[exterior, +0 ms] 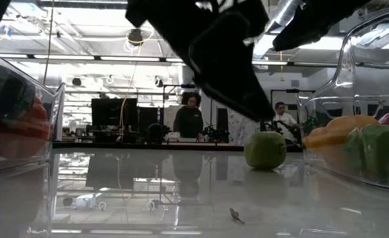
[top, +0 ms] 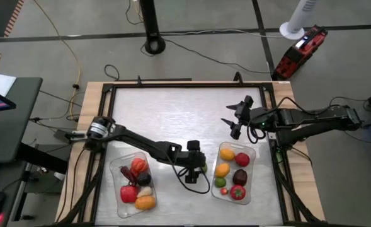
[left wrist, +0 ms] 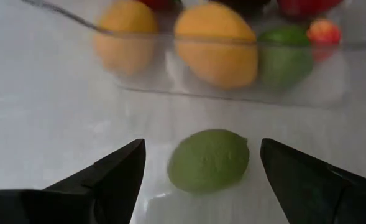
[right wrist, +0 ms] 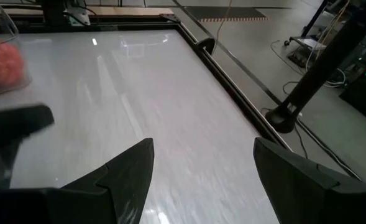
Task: Sort produce into baskets
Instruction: Put the lime into the right transparent bin
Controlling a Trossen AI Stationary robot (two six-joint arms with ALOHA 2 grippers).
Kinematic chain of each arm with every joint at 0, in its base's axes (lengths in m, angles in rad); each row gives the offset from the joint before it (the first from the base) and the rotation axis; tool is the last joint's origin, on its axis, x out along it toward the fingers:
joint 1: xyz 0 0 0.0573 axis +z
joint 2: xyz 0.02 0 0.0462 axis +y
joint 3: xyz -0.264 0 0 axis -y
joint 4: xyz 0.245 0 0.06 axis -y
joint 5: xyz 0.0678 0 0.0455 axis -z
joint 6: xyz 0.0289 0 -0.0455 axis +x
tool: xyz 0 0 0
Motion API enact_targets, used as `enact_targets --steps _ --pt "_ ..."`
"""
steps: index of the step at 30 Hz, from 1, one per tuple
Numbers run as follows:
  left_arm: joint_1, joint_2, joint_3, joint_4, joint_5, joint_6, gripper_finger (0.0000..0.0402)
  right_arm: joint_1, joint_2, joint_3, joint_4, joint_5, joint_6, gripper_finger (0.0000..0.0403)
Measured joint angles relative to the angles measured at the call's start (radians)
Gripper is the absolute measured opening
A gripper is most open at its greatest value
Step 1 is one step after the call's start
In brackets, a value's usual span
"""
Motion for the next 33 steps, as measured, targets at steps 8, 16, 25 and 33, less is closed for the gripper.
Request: enact_targets --steps 8,16,25,33 --pt "0.041 0.096 0.0 0.086 0.165 -0.012 0.0305 0.0 0.0 0.0 0.007 0.0 -0.012 0.0301" --pt "0.046 0.102 0.0 0.072 0.113 0.034 0.0298 0.0 0.0 0.0 0.006 -0.002 -0.011 0.0301" --pt "0.053 0.101 0.0 0.06 0.087 0.088 0.022 0.0 0.0 0.0 0.023 -0.003 -0.01 0.0301" --pt "0.071 0.094 0.0 0.066 0.039 0.148 0.0167 0.004 0.0 0.0 0.024 -0.003 0.032 0.0301"
